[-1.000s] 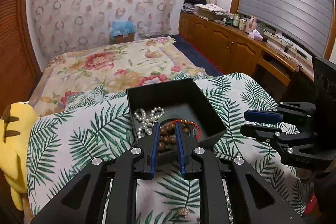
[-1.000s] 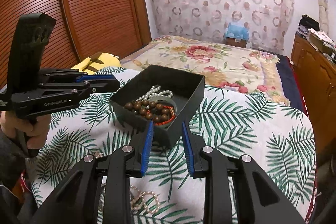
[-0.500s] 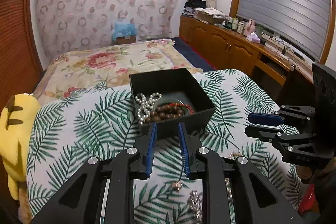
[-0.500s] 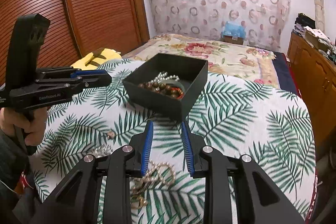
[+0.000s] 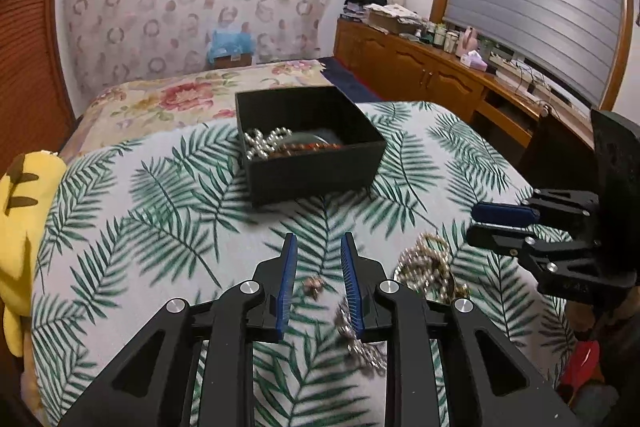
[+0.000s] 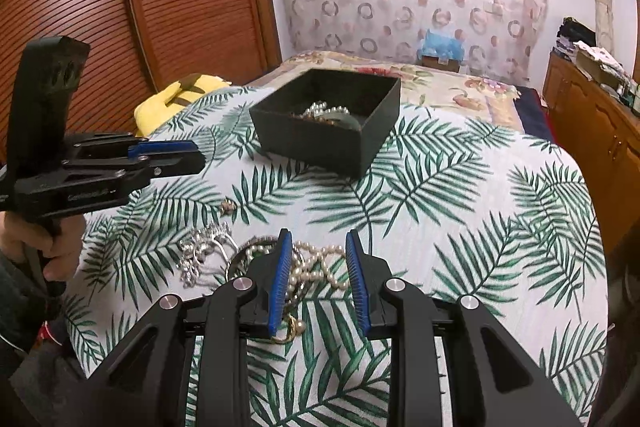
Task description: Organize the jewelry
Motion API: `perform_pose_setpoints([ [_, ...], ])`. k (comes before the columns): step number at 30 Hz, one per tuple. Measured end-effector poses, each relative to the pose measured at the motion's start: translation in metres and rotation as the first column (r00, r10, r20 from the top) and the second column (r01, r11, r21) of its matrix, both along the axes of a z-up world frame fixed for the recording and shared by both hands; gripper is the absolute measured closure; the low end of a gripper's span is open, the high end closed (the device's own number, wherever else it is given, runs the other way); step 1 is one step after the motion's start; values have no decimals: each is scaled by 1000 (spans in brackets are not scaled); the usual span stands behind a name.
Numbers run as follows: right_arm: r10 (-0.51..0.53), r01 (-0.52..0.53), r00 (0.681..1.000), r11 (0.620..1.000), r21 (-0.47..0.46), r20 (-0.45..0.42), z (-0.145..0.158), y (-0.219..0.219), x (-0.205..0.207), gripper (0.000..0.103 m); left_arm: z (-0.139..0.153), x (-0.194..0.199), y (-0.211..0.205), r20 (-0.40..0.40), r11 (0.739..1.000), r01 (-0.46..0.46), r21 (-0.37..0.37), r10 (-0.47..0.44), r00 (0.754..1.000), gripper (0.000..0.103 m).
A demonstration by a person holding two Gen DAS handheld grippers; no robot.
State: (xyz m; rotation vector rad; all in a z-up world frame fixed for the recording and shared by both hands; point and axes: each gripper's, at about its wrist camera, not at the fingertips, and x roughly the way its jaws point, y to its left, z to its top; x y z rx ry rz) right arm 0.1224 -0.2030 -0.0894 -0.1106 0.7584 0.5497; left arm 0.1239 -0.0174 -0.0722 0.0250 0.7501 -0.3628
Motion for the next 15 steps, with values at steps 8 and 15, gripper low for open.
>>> perform_pose_setpoints([
  [8,-14,11,999,998,-65,-48,-19,-5,19,73,-6,-17,-5,-2,1000,11,-4,-11,1000,82],
  [15,7,-19,996,991,-133,-93,-34,7,36,84,-9,-19,-11,-16,999,34,4,-34,999,82],
])
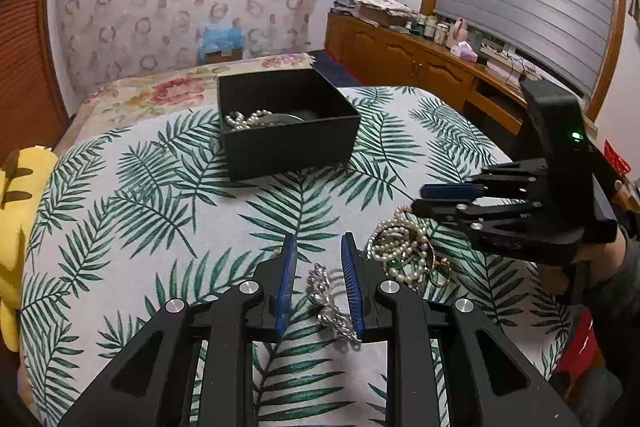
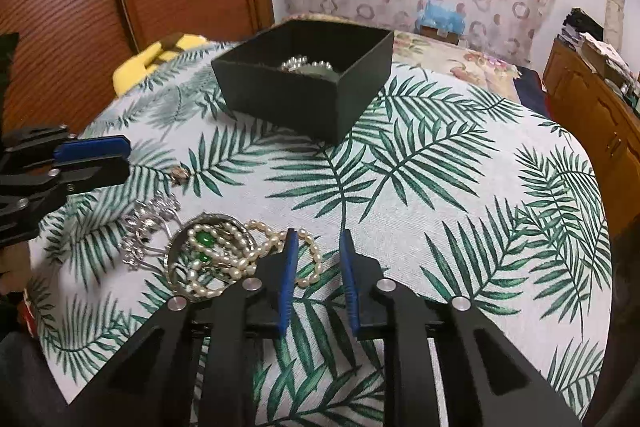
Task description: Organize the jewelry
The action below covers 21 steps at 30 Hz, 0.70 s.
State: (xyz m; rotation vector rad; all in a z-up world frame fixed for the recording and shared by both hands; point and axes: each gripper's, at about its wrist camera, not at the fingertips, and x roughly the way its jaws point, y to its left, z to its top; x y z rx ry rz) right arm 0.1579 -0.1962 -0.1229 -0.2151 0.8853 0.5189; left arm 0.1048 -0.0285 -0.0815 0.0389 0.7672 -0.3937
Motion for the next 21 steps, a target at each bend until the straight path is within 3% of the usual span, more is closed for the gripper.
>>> perform_pose_setpoints([
  [4,6,-5,1000,999,-31,0,-5,-1,1,98,-4,-1,-6,-12,1000,16,2,-16,1000,82],
  [11,-52,53,998,996,-66,27,-1,-26,-7,98,-10,3,-22,-37,999,49,7,-49,998,81],
  [21,-73,74,997,997,-28,31,-3,-47,-12,98,-21,16,-46,-76,996,85,31,-83,994,82],
])
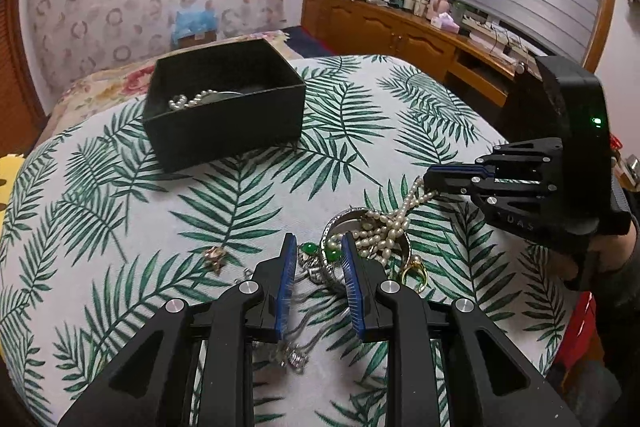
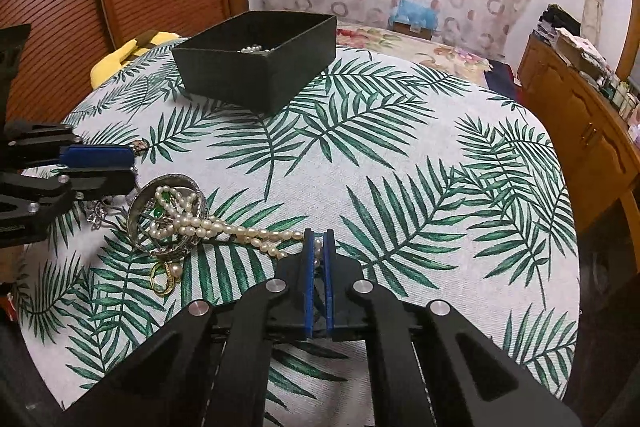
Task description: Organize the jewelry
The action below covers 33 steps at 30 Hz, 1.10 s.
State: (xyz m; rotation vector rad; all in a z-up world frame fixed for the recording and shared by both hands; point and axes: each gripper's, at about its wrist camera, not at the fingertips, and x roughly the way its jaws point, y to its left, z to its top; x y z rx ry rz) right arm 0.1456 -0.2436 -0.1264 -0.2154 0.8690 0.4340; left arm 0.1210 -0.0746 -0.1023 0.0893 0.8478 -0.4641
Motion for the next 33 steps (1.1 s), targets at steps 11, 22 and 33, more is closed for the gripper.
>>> perform_pose_setpoints([
  [11,5,-5,1000,999,32,3,-2,0,-1,98,-10,24,-15,-38,997,50,66,-48,998,91],
  [22,23,-24,999,999,33,32,2,3,-4,98,-11,28,-26,-29,994,55,94,-53,998,99],
  [33,44,-71,975,991,116,218,71,16,-27,98,-2,26,-16,13,996,10,93,-12,1000,99],
])
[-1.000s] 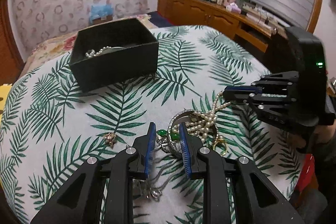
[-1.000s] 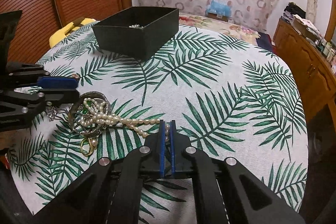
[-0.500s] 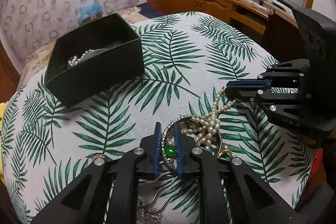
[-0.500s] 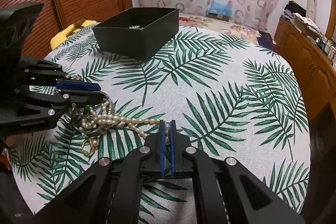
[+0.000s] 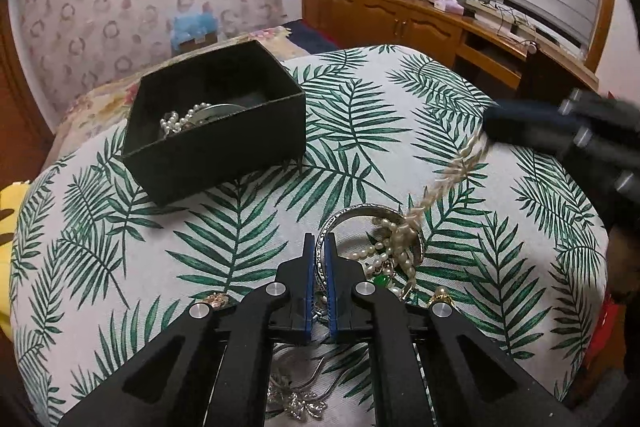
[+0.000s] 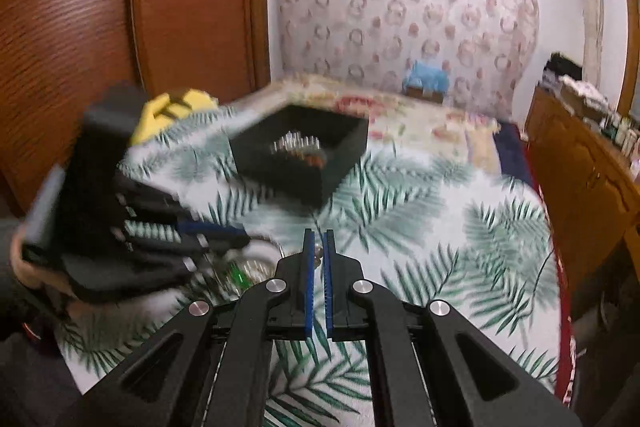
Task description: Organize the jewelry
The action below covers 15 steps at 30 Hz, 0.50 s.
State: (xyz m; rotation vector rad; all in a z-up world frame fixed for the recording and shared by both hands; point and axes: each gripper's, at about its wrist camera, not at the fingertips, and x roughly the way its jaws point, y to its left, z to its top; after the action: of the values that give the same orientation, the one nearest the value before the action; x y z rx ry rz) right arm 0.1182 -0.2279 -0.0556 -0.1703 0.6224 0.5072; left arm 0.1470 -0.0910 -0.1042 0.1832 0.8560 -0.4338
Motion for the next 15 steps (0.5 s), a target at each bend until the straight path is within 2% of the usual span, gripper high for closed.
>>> perform_pose_setpoints([
  [4,3,-4,998,1000,24,61,29,1,-3,98,0,-2,0,-2,1000,6,3,-6,1000,99],
  [15,8,-15,988,999,44,156,78,1,-10,98,8,-6,6,10,1000,-2,-5,2,1000,99],
])
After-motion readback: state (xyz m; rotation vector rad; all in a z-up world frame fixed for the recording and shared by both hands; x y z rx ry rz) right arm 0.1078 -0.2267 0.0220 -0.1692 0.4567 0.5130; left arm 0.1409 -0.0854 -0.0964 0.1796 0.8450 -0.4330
